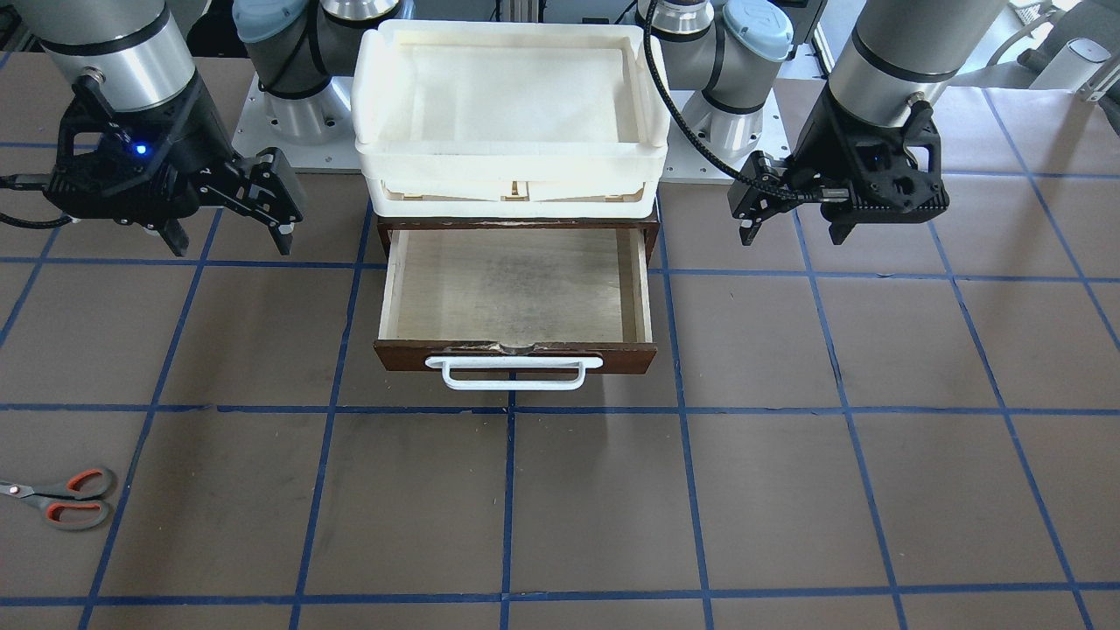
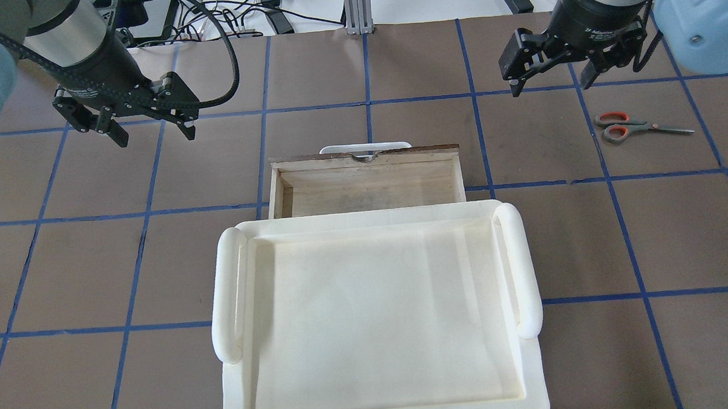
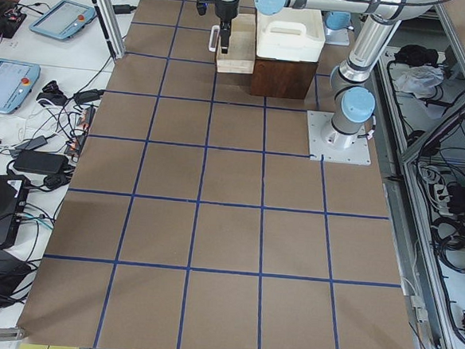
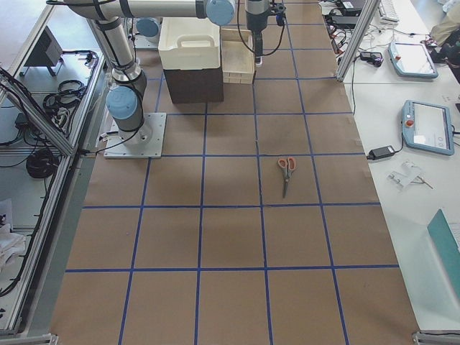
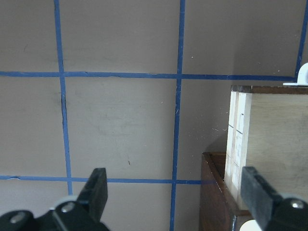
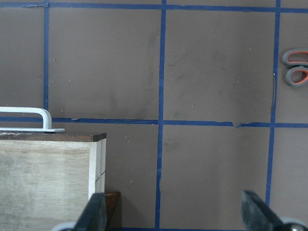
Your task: Put scissors in drawer and close it
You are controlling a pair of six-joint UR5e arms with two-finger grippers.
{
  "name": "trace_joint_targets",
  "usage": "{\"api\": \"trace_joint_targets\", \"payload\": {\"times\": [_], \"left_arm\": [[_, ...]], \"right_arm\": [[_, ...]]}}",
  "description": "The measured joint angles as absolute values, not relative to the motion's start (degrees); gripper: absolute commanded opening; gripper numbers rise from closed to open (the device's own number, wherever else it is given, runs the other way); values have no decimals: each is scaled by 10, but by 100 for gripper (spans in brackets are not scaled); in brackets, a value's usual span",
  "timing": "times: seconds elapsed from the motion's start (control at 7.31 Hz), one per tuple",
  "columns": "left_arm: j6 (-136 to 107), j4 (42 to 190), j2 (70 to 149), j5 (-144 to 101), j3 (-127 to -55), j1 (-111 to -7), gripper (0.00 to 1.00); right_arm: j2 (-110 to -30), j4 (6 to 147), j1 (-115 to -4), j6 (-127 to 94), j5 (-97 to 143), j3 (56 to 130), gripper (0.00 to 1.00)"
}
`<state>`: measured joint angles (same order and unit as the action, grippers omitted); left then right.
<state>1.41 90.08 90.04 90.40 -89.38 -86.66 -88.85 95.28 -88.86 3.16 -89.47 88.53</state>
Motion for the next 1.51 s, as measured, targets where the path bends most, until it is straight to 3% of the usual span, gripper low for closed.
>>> {"api": "trace_joint_targets", "payload": {"times": [1.51], "left_arm": [[13, 899, 898, 903, -903, -867, 100]], "right_arm": [[-885, 953, -887, 58, -892, 888, 99]]}}
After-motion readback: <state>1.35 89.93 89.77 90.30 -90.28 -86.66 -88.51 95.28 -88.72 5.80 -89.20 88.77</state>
